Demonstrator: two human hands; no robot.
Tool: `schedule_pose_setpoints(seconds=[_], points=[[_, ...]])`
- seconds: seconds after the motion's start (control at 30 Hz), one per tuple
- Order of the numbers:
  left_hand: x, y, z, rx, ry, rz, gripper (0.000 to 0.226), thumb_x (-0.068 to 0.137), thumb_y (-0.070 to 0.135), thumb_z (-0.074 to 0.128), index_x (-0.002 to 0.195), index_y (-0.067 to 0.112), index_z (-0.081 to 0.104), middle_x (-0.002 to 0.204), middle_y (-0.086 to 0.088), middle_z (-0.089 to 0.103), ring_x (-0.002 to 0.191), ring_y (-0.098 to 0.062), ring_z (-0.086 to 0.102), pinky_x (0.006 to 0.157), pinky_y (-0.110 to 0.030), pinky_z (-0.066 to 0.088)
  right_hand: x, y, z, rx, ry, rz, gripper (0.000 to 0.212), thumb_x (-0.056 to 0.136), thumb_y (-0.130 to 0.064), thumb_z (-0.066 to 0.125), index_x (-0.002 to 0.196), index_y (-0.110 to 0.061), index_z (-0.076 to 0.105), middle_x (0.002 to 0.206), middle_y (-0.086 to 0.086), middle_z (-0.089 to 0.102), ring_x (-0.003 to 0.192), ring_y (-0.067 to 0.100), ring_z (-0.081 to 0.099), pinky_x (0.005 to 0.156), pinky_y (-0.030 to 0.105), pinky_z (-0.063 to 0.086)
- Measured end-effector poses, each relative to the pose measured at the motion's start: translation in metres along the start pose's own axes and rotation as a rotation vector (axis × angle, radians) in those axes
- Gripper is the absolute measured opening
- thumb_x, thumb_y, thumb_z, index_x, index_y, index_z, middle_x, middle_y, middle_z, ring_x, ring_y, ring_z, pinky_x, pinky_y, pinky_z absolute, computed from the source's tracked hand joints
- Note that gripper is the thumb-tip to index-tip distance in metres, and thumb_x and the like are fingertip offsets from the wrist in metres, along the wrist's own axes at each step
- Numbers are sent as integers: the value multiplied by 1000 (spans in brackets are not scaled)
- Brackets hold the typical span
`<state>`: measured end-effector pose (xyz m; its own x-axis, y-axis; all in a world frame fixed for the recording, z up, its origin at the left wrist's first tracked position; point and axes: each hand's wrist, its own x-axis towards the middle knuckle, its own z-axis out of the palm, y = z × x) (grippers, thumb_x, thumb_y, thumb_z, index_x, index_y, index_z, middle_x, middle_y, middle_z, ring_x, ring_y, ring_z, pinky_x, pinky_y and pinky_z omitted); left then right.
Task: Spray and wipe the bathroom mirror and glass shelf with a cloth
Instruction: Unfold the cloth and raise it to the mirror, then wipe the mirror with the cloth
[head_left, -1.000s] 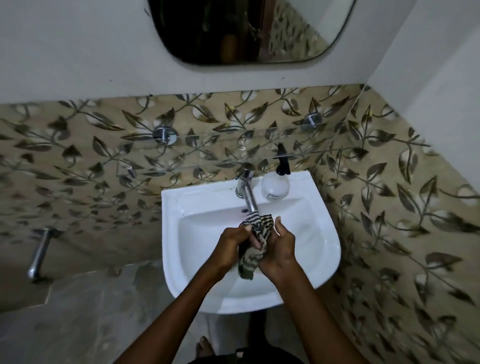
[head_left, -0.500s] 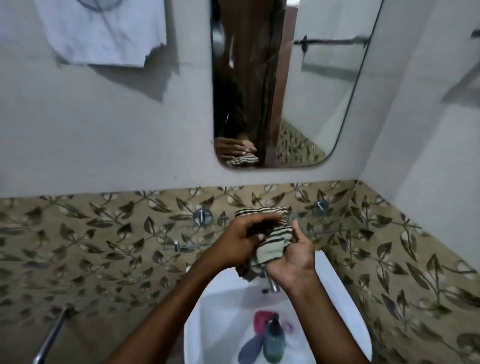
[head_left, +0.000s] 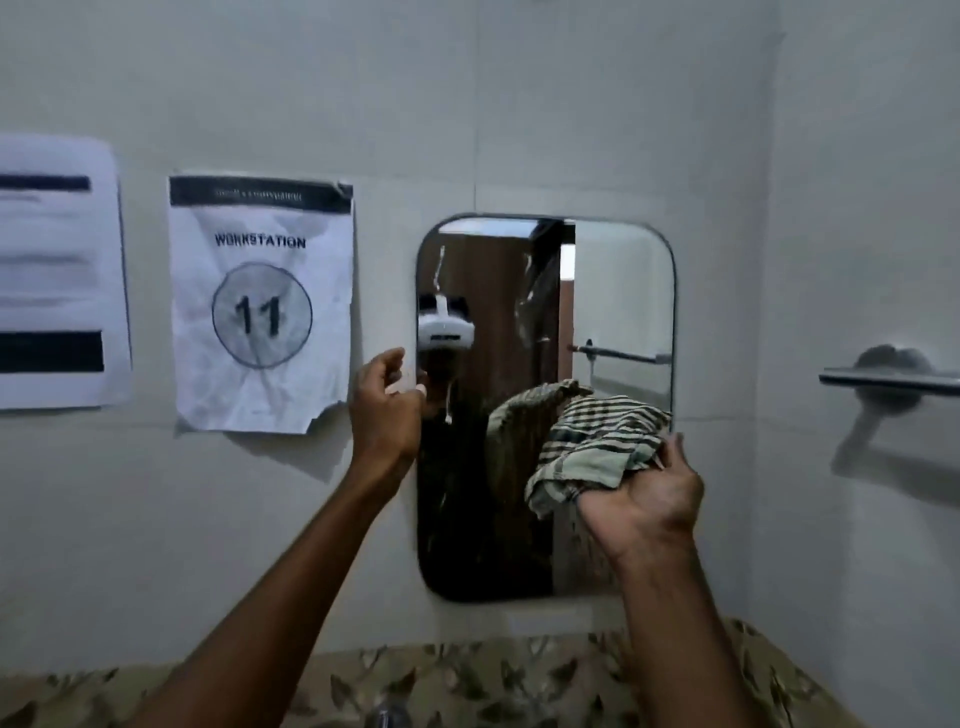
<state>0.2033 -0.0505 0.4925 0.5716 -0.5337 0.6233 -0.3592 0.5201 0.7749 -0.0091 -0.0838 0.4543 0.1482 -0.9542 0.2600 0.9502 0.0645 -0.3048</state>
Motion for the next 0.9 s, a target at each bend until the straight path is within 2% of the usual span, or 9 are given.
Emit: schedule_pose_setpoints(seconds=[0.13, 0.27, 0.37, 0.47, 0.53, 0.6, 0.7, 0.8, 0.9], points=[[38, 30, 13, -34, -9, -76, 49, 91, 15, 56, 140, 17, 51, 133, -2, 58, 120, -20, 55, 102, -36, 46, 39, -30, 42, 34, 5, -199, 67, 103, -58, 29, 140, -9, 58, 129, 14, 67, 122, 32, 61, 98, 47, 48], [51, 42, 26, -88, -37, -92, 16, 92, 17, 54, 105, 19, 64, 107, -3, 66, 104, -21, 60, 96, -37, 51, 92, -49, 75, -76, -17, -393, 67, 104, -61, 25, 137, -14, 60, 141, 12, 61, 125, 27, 61, 106, 42, 47], [64, 34, 26, -145, 4, -149, 36, 77, 29, 54, 109, 21, 69, 106, -6, 74, 102, -26, 68, 93, -46, 56, 132, -44, 107, -423, -32, -606, 63, 102, -69, 21, 127, -25, 59, 133, 8, 67, 110, 16, 68, 103, 38, 51], [67, 36, 23, -165, 5, -165, 28, 86, 18, 50, 106, 16, 70, 88, -7, 74, 80, -20, 68, 69, -33, 55, 193, -19, 121, -1285, 64, -1085, 65, 103, -56, 31, 161, -28, 24, 171, 7, 17, 157, 22, 15, 126, 51, 12], [69, 37, 23, -190, -10, -160, 26, 94, 8, 44, 96, 14, 69, 70, -1, 72, 62, -11, 66, 55, -22, 52, 224, 3, 125, -1661, 178, -1214, 66, 104, -44, 39, 163, -30, 12, 172, 6, -3, 159, 20, -8, 125, 49, -8], [70, 36, 24, -214, -25, -152, 28, 95, 5, 42, 98, 9, 69, 67, -3, 70, 60, -12, 64, 53, -23, 49, 217, 23, 135, -1771, 186, -1256, 65, 105, -43, 34, 163, -31, 7, 172, 5, -6, 158, 20, -12, 124, 49, -11], [72, 36, 25, -265, -4, -167, 28, 95, 9, 42, 99, 3, 69, 80, -9, 62, 76, -23, 54, 63, -30, 41, 190, 69, 145, -1884, -123, -1368, 63, 106, -41, 21, 164, -25, 5, 171, 6, -10, 158, 22, -11, 125, 54, -11], [73, 34, 26, -291, 30, -144, 36, 101, 18, 37, 87, 12, 69, 65, 3, 70, 65, -14, 63, 61, -26, 48, 160, 130, 136, -2057, -550, -1479, 63, 103, -37, 20, 163, -19, 16, 172, 6, -2, 159, 21, -7, 125, 50, -13], [73, 39, 25, -356, 69, -177, 39, 105, 27, 33, 92, 14, 68, 63, 3, 72, 73, -20, 62, 64, -31, 48, 160, 134, 116, -2120, -733, -1509, 60, 105, -36, 23, 162, -19, 22, 172, 3, 8, 159, 17, -1, 126, 47, -6]])
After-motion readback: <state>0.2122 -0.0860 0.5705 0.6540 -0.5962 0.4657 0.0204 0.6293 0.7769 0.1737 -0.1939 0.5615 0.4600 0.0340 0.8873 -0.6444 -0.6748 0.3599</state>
